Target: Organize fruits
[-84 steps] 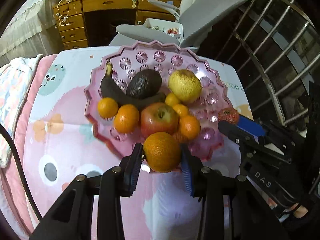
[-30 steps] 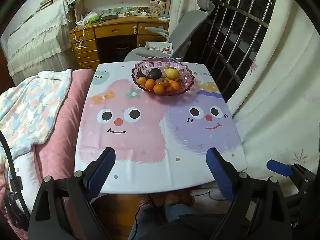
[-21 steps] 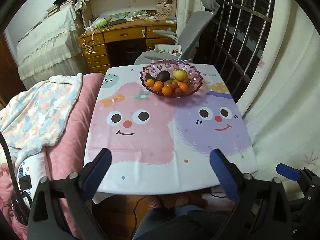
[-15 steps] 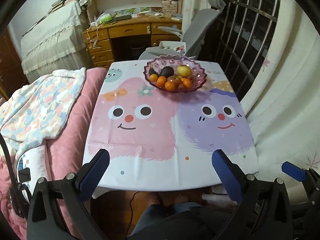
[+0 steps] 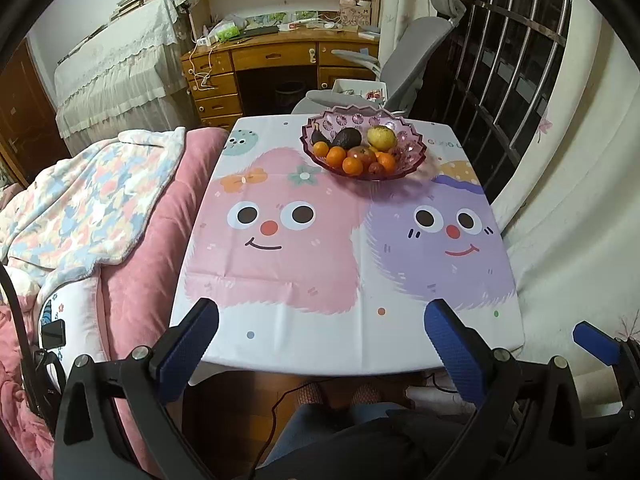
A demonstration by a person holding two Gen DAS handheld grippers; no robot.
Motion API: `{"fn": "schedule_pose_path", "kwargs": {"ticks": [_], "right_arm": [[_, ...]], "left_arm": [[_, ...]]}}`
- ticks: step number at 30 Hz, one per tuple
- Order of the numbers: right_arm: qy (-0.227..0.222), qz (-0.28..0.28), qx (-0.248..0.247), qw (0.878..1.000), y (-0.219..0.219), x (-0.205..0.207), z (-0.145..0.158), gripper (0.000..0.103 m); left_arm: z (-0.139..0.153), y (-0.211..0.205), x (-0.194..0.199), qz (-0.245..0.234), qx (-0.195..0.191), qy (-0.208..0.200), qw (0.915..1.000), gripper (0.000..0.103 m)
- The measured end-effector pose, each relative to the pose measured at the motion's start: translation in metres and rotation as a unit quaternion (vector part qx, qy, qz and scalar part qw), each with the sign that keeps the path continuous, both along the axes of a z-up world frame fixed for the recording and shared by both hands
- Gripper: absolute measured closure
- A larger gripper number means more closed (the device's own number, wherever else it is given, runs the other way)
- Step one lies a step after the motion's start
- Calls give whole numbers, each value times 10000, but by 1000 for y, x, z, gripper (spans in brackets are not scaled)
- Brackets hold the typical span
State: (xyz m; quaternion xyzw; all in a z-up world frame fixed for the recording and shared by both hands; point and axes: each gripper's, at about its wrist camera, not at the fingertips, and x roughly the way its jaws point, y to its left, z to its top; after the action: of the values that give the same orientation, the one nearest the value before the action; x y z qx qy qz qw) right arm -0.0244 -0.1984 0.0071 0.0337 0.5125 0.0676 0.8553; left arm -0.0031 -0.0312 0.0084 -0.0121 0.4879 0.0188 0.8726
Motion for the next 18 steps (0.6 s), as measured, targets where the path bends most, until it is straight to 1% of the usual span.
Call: {"fn": "schedule_pose_path", "kwargs": {"ticks": [18], "right_arm": [[7,-20,-1,10000,0,0,-1,0]], "left_arm": [[0,-1,-1,-92,63,-9,9999,1]]}}
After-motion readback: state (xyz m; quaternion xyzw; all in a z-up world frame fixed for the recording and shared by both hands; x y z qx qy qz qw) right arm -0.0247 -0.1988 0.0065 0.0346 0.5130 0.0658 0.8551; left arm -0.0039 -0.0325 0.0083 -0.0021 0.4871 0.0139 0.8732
